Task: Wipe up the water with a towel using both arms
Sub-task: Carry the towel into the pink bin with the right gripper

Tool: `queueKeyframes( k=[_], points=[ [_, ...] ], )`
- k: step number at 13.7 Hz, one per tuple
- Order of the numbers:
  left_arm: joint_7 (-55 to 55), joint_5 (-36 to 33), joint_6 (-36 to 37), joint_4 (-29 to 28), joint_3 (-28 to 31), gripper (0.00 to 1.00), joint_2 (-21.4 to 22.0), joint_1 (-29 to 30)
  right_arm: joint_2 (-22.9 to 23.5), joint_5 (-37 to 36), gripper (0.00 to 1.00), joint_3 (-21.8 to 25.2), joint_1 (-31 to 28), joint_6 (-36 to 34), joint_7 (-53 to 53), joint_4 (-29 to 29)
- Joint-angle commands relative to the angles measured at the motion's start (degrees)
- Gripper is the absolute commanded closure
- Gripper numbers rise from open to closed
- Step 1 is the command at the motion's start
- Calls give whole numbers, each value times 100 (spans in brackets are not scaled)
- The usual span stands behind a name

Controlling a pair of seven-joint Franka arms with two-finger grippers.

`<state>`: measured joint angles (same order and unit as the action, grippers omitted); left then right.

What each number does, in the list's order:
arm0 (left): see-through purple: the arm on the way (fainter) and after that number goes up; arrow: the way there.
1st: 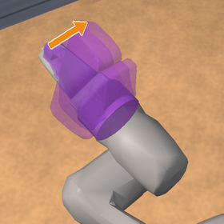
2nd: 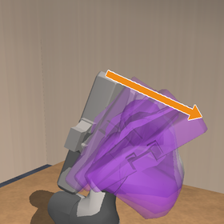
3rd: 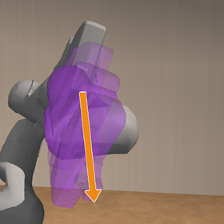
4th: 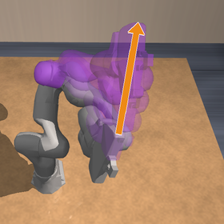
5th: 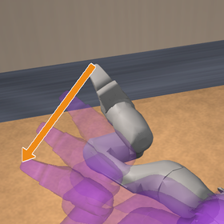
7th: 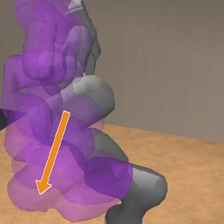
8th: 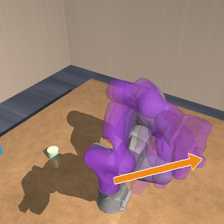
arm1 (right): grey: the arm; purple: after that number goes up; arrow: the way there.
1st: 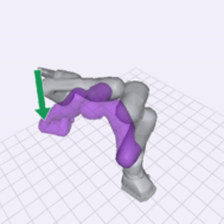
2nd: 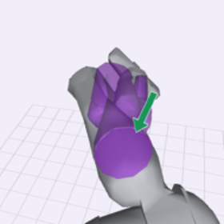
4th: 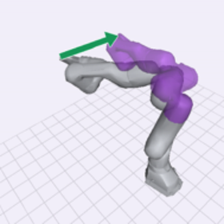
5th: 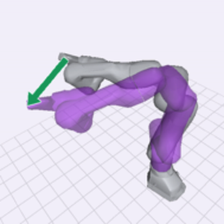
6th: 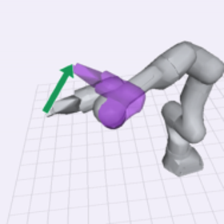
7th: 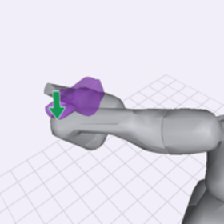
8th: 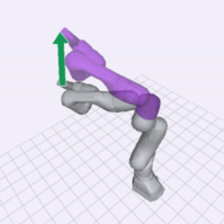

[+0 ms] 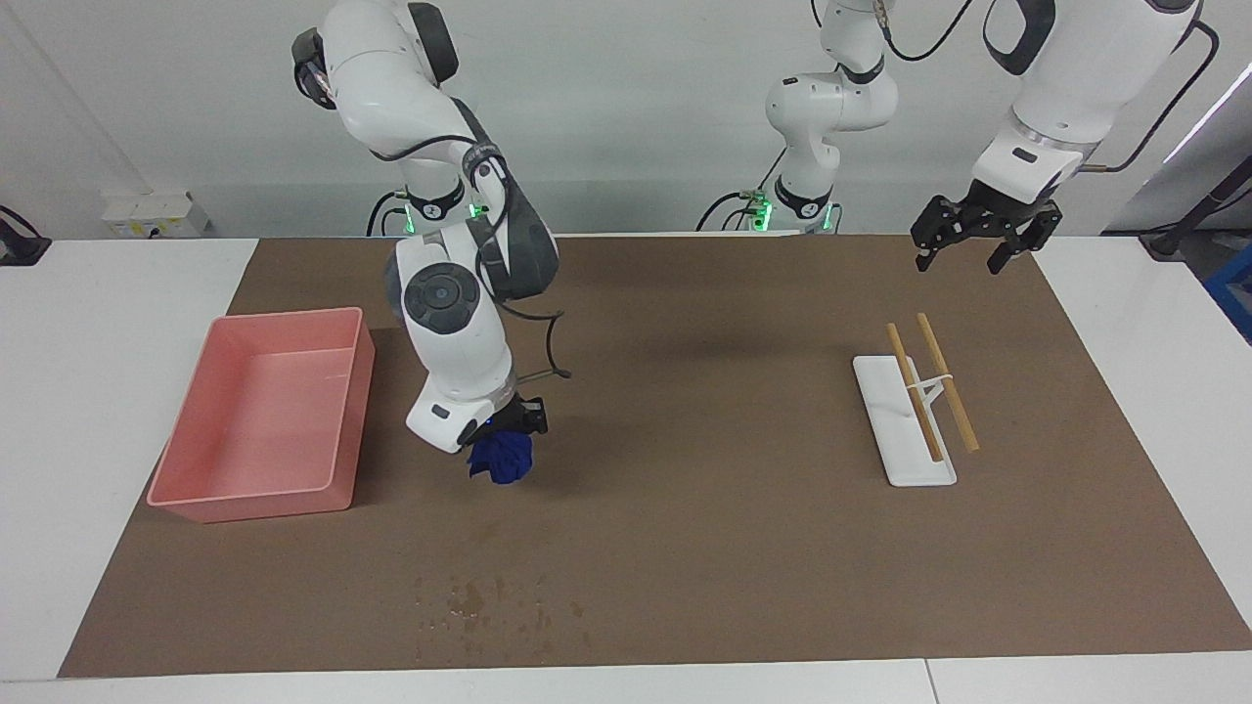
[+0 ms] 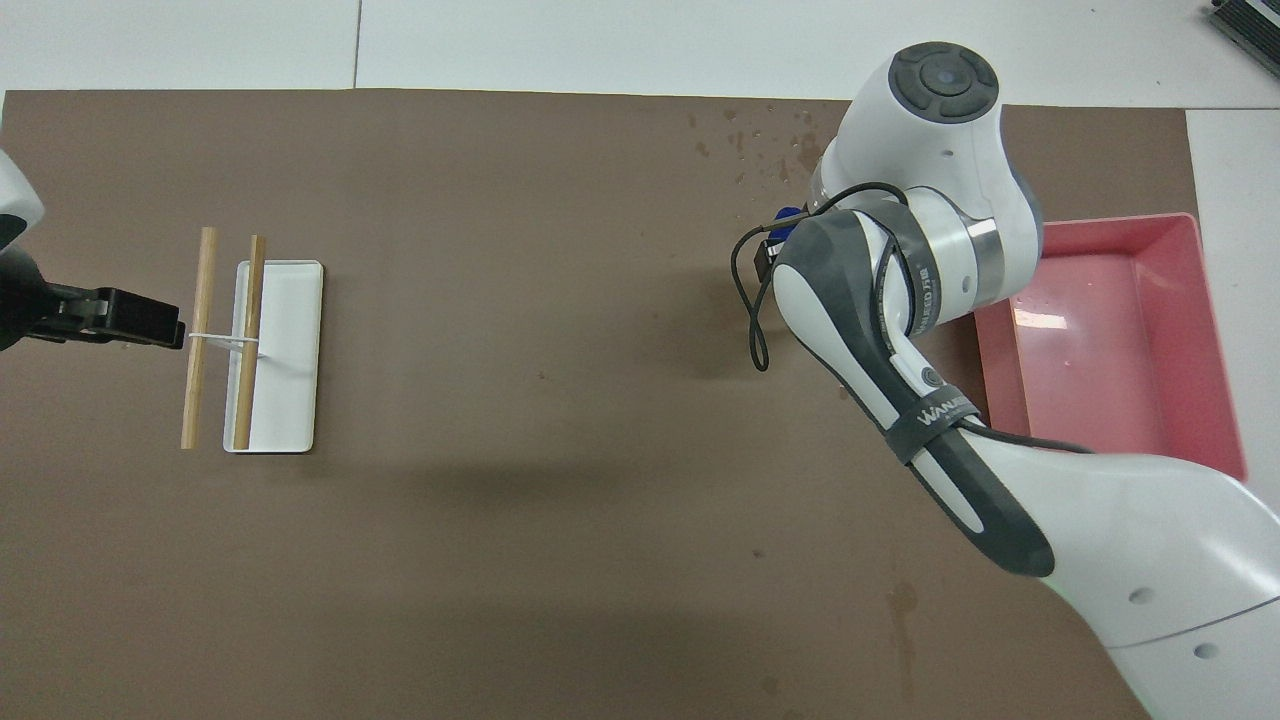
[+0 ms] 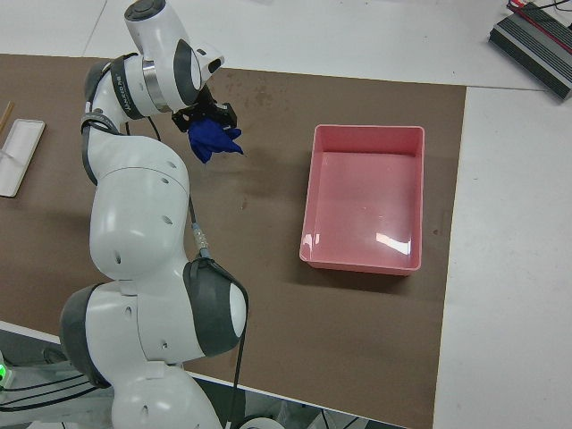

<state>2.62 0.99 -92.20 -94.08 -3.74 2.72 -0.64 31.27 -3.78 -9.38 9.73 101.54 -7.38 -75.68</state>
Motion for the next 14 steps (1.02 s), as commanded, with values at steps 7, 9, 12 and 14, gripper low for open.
queueKeyframes(
  k=[7, 9, 12, 14],
  points=[
    [80, 42, 62, -66, 5, 0, 88, 28, -1069, 9, 100, -12, -954, -1434, 2238, -78],
    [80, 42, 62, -66, 5, 0, 88, 29, -1228, -69, 100, -3, -1287, -1680, 2879, -139],
    [80, 42, 62, -66, 5, 0, 88, 29, -1360, -131, 100, -3, -2051, -1629, 4285, -438],
    [80, 42, 62, -66, 5, 0, 88, 29, -1439, -271, 100, -3, -2369, -1419, 4805, -622]
  ],
)
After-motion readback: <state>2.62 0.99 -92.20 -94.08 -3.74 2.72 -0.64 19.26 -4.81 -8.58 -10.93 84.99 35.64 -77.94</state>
